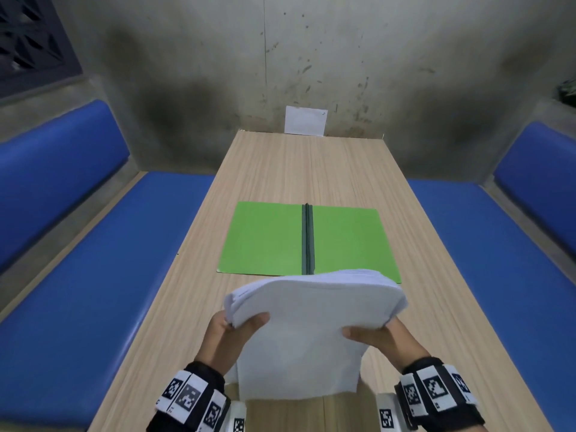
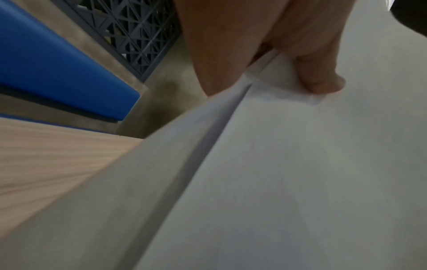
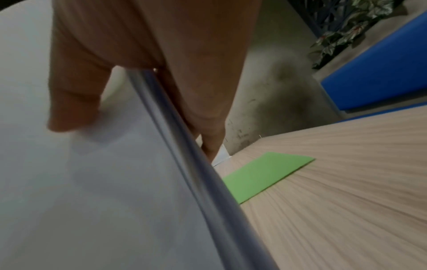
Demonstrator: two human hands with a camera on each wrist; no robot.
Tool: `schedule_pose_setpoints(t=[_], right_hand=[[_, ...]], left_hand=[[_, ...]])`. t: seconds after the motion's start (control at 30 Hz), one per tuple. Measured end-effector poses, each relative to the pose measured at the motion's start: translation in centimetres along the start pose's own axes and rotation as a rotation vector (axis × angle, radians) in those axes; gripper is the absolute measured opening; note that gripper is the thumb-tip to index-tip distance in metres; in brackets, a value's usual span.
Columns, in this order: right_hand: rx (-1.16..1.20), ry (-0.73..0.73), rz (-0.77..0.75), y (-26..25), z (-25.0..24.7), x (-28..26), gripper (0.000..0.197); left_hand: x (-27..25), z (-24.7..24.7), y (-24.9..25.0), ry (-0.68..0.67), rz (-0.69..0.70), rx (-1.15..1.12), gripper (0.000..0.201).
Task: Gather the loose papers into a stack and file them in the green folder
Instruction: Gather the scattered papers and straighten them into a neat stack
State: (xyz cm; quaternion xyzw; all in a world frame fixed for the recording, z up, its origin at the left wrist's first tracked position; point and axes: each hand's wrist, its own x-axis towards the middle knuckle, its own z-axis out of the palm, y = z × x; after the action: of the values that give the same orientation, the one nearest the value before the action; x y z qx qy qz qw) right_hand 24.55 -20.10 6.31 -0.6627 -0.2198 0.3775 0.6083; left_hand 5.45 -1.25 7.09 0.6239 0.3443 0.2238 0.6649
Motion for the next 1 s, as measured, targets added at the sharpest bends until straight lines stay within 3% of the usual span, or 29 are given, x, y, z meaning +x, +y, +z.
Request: schedule_pose_setpoints(t=[0.2, 0.27, 0.37, 0.53, 0.6, 0.7, 0.77, 0.83, 0.9, 1.0], right_hand=[[0.046, 0.187, -0.171, -2.8, 0.5, -1.5, 0.029], [0.088, 0.216, -0.239, -3.8, 0.9, -2.0, 0.019], [0.13, 0.198, -0.268, -4.3, 1.6, -2.6, 0.017], [0.099, 0.188, -0.242, -2.6, 1.7, -2.0, 0.039], [0.099, 0.186, -0.214, -2.1, 1.6, -1.6, 0.039], [0.077, 0.197, -0.152, -1.4, 1.9, -0.9, 0.03], [0.073, 0.248, -0.104, -1.2, 2.2, -0.5, 0.023], [0.052, 0.29, -0.084, -1.4, 2.4, -0.4, 0.018], [0.026, 0.308, -0.112, -2.2, 2.4, -0.5, 0.017], [-0.121, 0.302, -0.235, -4.0, 2.0, -0.8, 0.027]], left_hand=[[-0.7, 0.1, 3.1, 0.033, 0.087, -0.069, 0.034], [-0.8, -0.1, 3.8, 0.024, 0.159, -0.08, 0.046], [-0.8, -0.4, 3.7, -0.015, 0.185, -0.047, 0.058], [-0.1, -0.8, 2.4, -0.1, 0.185, -0.056, 0.071], [0.3, -0.7, 2.2, -0.115, 0.153, -0.067, 0.061], [0.4, -0.2, 1.9, -0.122, 0.125, -0.004, 0.029], [0.3, -0.1, 2.1, -0.114, 0.108, 0.037, 0.025], [0.3, -0.6, 2.6, -0.129, 0.123, 0.047, 0.035], [0.3, -1.5, 3.5, -0.099, 0.168, 0.109, 0.061], [0.4, -2.2, 5.9, 0.148, 0.334, 0.567, 0.077]])
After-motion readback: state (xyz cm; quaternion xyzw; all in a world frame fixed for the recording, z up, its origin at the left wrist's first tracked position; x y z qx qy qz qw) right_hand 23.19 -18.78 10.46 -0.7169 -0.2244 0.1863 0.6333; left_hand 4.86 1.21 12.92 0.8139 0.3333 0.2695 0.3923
